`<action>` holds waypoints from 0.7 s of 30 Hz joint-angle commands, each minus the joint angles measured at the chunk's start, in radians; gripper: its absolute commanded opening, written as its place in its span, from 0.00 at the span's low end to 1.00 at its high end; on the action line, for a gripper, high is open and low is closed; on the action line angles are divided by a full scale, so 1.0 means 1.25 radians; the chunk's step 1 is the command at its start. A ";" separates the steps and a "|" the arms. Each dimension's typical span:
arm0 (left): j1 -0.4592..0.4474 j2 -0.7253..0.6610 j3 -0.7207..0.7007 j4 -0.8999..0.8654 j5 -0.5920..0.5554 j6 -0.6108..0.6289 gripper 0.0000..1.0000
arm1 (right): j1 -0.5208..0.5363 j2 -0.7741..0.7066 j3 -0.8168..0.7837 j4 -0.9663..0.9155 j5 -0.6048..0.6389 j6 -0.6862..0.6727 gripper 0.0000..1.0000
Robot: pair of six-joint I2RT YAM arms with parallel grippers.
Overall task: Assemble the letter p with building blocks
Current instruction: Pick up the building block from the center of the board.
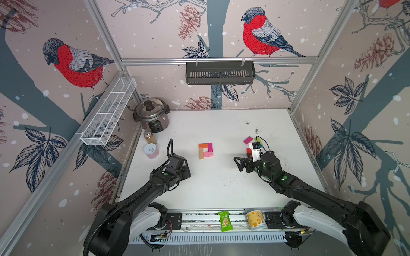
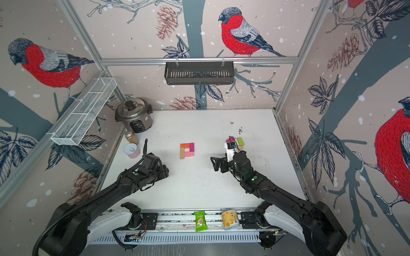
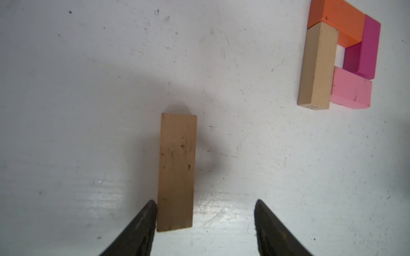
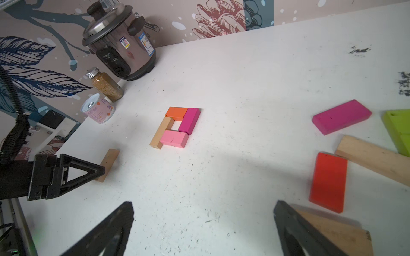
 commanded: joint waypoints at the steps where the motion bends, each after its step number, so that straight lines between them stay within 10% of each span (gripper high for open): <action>1: -0.017 0.023 0.018 -0.026 -0.066 -0.007 0.65 | 0.002 0.018 -0.002 0.044 0.027 -0.005 1.00; 21: -0.035 0.103 0.039 -0.047 -0.131 -0.055 0.42 | 0.018 0.099 0.016 0.060 0.038 -0.015 1.00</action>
